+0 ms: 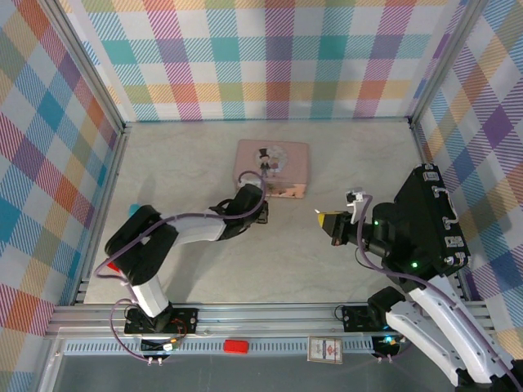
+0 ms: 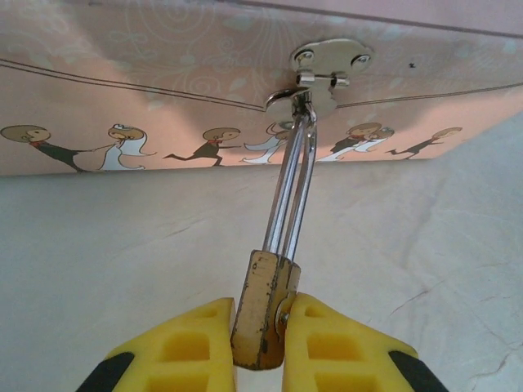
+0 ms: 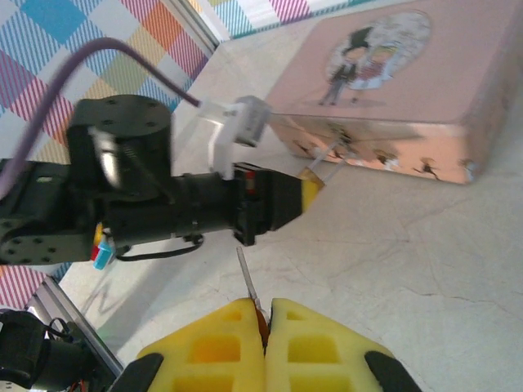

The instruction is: Unlock the padlock with the key

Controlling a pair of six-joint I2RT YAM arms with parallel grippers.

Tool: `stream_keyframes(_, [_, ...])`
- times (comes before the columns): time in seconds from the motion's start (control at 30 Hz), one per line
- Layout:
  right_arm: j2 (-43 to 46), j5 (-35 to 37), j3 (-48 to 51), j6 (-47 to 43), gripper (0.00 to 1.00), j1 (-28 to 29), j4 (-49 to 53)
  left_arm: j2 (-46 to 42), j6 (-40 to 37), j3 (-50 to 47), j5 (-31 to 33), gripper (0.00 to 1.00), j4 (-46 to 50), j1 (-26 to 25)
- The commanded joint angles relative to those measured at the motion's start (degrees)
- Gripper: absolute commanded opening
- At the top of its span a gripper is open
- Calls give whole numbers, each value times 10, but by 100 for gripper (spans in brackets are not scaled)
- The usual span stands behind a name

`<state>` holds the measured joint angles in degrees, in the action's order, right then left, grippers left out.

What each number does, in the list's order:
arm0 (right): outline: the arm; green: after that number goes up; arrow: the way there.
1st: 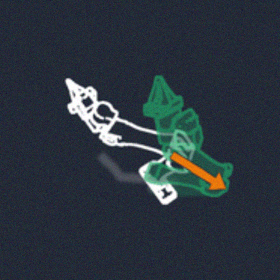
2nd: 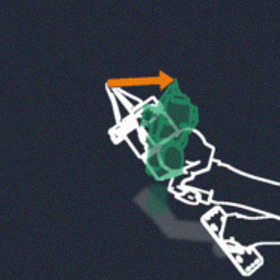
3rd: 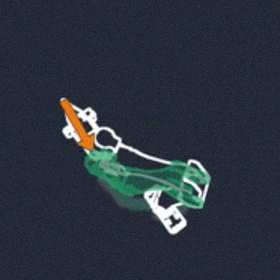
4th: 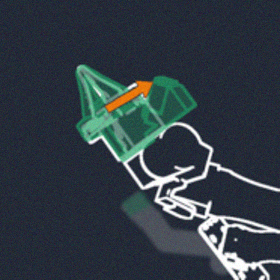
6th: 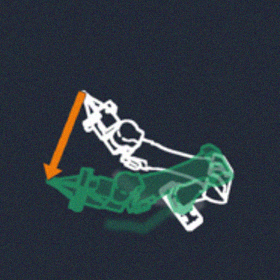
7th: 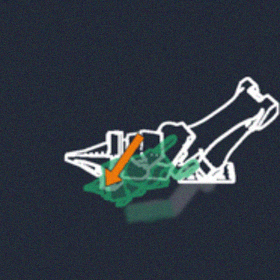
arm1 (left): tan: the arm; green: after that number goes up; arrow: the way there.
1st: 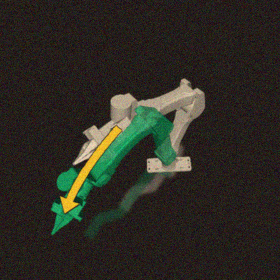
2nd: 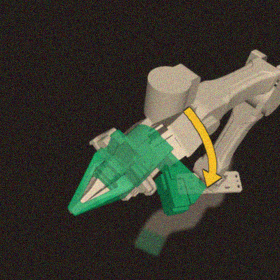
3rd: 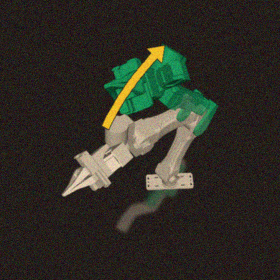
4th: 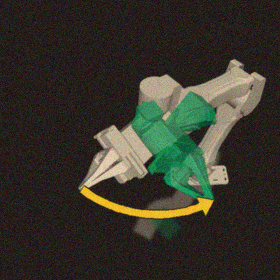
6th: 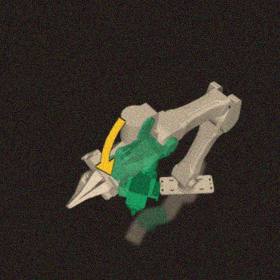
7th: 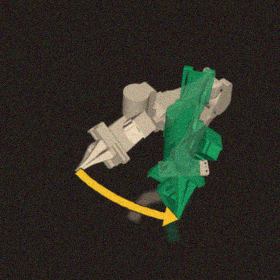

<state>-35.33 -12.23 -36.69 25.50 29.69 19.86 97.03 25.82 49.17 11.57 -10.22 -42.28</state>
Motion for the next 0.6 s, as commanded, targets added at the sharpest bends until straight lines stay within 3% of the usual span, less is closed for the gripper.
stream_keyframes(0.0, [-46,-34,9,29,0,2,-49,-63,64,-38,101,0,12,10])
stream_keyframes(0.23, [-95,-68,27,71,0,2,-106,-40,132,-29,84,0,49,-12])
stream_keyframes(0.57, [-60,-47,27,65,0,2,-75,39,193,15,101,1,81,-53])
